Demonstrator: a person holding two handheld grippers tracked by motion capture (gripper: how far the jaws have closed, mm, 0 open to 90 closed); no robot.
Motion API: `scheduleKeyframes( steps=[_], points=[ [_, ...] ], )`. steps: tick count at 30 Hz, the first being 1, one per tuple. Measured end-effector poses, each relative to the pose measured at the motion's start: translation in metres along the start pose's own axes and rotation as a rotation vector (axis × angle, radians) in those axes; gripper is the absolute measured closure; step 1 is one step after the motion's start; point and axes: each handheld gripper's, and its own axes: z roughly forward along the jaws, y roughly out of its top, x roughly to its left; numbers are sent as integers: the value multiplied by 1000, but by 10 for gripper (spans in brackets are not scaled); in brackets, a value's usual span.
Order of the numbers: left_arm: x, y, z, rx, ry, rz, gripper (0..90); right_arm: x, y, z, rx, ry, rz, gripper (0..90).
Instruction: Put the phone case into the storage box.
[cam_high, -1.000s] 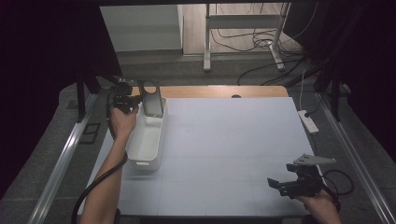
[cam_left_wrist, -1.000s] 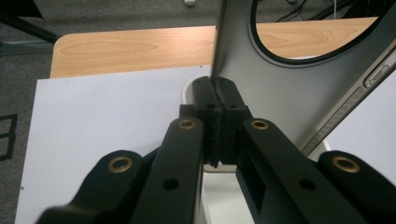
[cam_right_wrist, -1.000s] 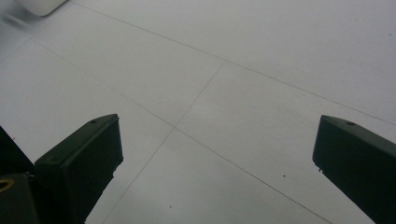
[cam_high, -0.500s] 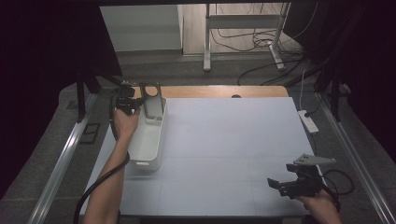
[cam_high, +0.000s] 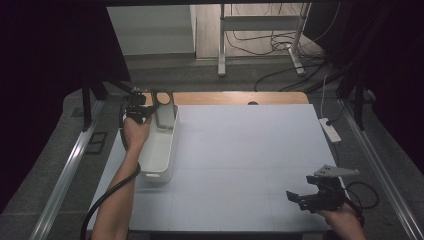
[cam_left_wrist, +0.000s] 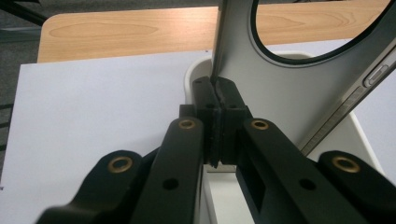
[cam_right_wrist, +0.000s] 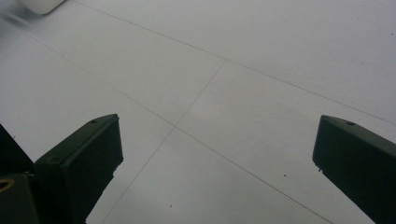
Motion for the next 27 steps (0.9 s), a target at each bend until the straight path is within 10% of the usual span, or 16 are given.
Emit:
scheduleKeyframes(
  steps=[27],
  points=[
    [3,1,-2,-30,-46,42,627,0,0,0,1,-1,-3,21]
  ],
)
